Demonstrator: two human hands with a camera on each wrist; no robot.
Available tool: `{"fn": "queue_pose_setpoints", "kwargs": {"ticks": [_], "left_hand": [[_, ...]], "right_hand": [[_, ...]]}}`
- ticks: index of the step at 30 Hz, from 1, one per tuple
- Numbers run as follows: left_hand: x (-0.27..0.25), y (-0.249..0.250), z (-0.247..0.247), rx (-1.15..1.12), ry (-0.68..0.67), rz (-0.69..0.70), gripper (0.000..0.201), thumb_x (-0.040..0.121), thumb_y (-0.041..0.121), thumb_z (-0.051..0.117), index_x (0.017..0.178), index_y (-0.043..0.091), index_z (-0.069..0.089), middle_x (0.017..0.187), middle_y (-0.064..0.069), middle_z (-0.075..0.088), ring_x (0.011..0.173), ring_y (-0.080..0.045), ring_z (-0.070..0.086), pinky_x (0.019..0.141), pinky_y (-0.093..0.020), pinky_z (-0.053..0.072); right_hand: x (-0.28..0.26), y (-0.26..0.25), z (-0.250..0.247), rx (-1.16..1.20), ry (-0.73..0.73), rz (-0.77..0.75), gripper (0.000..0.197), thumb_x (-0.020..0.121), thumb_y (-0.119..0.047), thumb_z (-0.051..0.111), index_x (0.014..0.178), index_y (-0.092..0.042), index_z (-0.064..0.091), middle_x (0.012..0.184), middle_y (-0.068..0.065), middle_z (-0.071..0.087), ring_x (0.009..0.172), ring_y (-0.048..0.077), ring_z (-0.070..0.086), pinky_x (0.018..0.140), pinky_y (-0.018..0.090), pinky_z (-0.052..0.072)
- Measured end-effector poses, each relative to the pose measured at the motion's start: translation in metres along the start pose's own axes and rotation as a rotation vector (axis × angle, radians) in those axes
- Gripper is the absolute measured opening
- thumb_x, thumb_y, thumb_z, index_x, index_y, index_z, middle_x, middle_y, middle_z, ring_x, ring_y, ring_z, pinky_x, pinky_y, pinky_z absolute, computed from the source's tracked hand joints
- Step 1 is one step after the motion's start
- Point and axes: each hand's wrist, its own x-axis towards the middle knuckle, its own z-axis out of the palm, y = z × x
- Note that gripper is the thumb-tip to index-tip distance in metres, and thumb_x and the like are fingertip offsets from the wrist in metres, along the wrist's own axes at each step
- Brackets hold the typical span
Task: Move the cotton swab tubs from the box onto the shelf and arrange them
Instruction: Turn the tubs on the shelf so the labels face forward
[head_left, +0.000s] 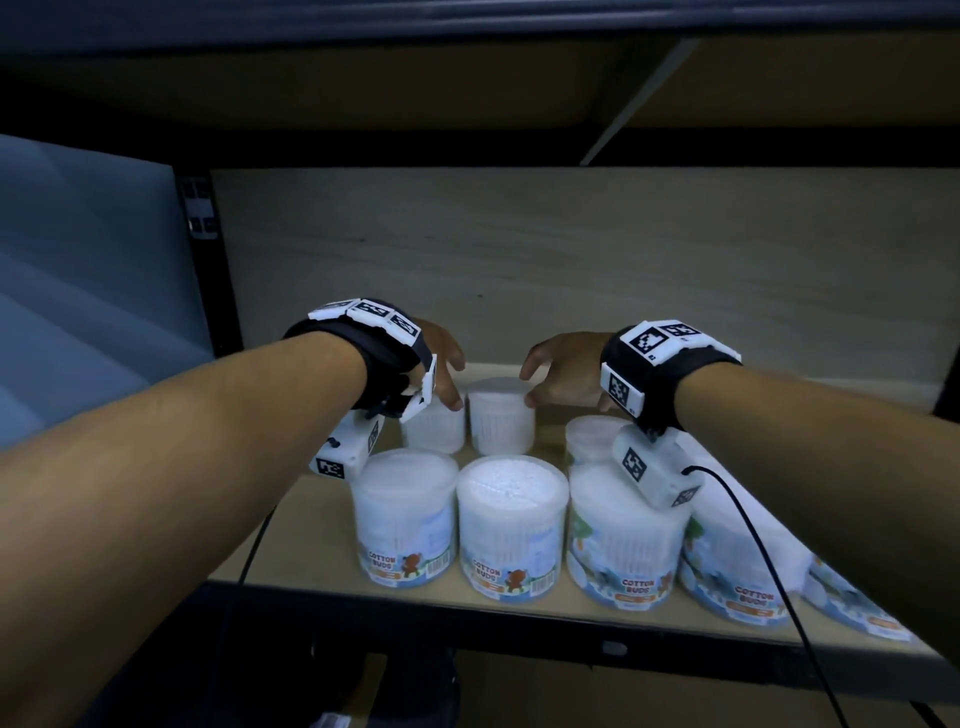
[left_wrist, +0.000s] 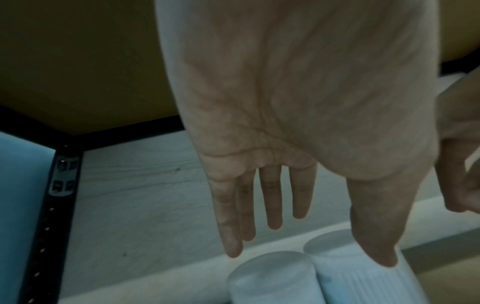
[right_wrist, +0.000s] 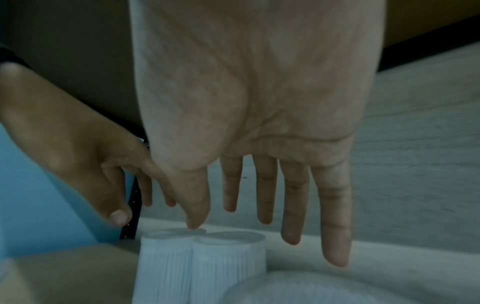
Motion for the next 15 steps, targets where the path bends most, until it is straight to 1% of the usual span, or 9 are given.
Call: {"fn": "queue_pose_setpoints", "kwargs": {"ticks": [1, 4, 5, 7, 9, 10, 12, 13, 15], "left_hand": [[0.003, -0.004, 0.003, -0.018, 0.007, -0.006, 0.076, 0.068, 0.049, 0.084, 0.135, 0.034, 0.054, 0.137, 0.008, 0.054, 0.11, -0.015, 0.054, 0.088, -0.025, 0.042], [0.008, -0.012, 0.009, 0.004, 0.039, -0.015, 0.074, 0.077, 0.037, 0.081, 0.143, 0.026, 0.049, 0.14, 0.003, 0.051, 0.123, -0.019, 0.053, 0.096, -0.026, 0.043], [0.013, -0.016, 0.01, -0.012, 0.026, -0.008, 0.075, 0.077, 0.037, 0.082, 0.143, 0.026, 0.049, 0.139, 0.004, 0.052, 0.121, -0.018, 0.054, 0.095, -0.026, 0.043], [0.018, -0.022, 0.01, -0.059, -0.035, -0.011, 0.08, 0.072, 0.042, 0.083, 0.143, 0.029, 0.049, 0.133, 0.006, 0.054, 0.112, -0.017, 0.055, 0.091, -0.025, 0.043], [0.024, -0.025, 0.009, -0.037, -0.079, -0.021, 0.081, 0.077, 0.043, 0.08, 0.147, 0.025, 0.043, 0.137, 0.003, 0.052, 0.12, -0.02, 0.053, 0.099, -0.029, 0.044], [0.028, -0.027, 0.01, -0.025, -0.092, -0.032, 0.082, 0.08, 0.042, 0.078, 0.15, 0.023, 0.039, 0.142, 0.001, 0.049, 0.125, -0.022, 0.052, 0.103, -0.031, 0.044], [0.036, -0.027, 0.012, 0.017, -0.081, -0.023, 0.082, 0.085, 0.04, 0.074, 0.153, 0.02, 0.033, 0.15, -0.002, 0.042, 0.134, -0.023, 0.045, 0.108, -0.032, 0.04], [0.041, -0.028, 0.014, 0.051, -0.065, -0.02, 0.081, 0.086, 0.039, 0.073, 0.153, 0.02, 0.032, 0.153, -0.003, 0.038, 0.137, -0.023, 0.042, 0.109, -0.03, 0.038], [0.047, -0.031, 0.017, 0.072, -0.074, -0.028, 0.082, 0.085, 0.041, 0.073, 0.153, 0.023, 0.032, 0.154, -0.001, 0.037, 0.138, -0.021, 0.039, 0.105, -0.026, 0.037]], "right_hand": [[0.002, -0.003, -0.001, -0.006, -0.018, -0.001, 0.041, 0.088, -0.038, 0.067, 0.127, -0.028, 0.058, 0.124, -0.007, 0.054, 0.097, 0.013, 0.053, 0.051, 0.018, 0.041], [0.011, -0.011, -0.002, -0.059, -0.065, -0.017, 0.046, 0.089, -0.038, 0.066, 0.132, -0.026, 0.055, 0.132, -0.005, 0.054, 0.095, 0.014, 0.057, 0.05, 0.018, 0.043], [0.014, -0.014, -0.002, -0.092, -0.071, -0.031, 0.048, 0.09, -0.038, 0.065, 0.134, -0.025, 0.053, 0.135, -0.004, 0.053, 0.098, 0.015, 0.057, 0.055, 0.018, 0.045], [0.017, -0.018, -0.002, -0.174, -0.08, -0.05, 0.051, 0.093, -0.038, 0.06, 0.14, -0.022, 0.048, 0.14, -0.003, 0.048, 0.114, 0.018, 0.055, 0.075, 0.021, 0.046], [0.022, -0.024, -0.001, -0.24, -0.093, -0.063, 0.053, 0.095, -0.038, 0.057, 0.144, -0.02, 0.044, 0.144, -0.002, 0.044, 0.126, 0.018, 0.049, 0.082, 0.024, 0.043], [0.025, -0.027, -0.001, -0.266, -0.105, -0.064, 0.054, 0.096, -0.038, 0.056, 0.145, -0.02, 0.042, 0.146, -0.001, 0.043, 0.127, 0.018, 0.048, 0.081, 0.023, 0.044], [0.034, -0.032, 0.002, -0.313, -0.115, -0.072, 0.055, 0.096, -0.039, 0.056, 0.146, -0.02, 0.041, 0.146, -0.001, 0.043, 0.127, 0.018, 0.048, 0.073, 0.02, 0.044], [0.039, -0.034, 0.004, -0.321, -0.113, -0.087, 0.055, 0.095, -0.039, 0.057, 0.145, -0.021, 0.042, 0.145, -0.001, 0.043, 0.125, 0.018, 0.049, 0.071, 0.019, 0.042], [0.047, -0.04, 0.008, -0.338, -0.122, -0.099, 0.056, 0.095, -0.039, 0.058, 0.145, -0.022, 0.041, 0.146, -0.002, 0.042, 0.127, 0.017, 0.047, 0.074, 0.02, 0.04]]}}
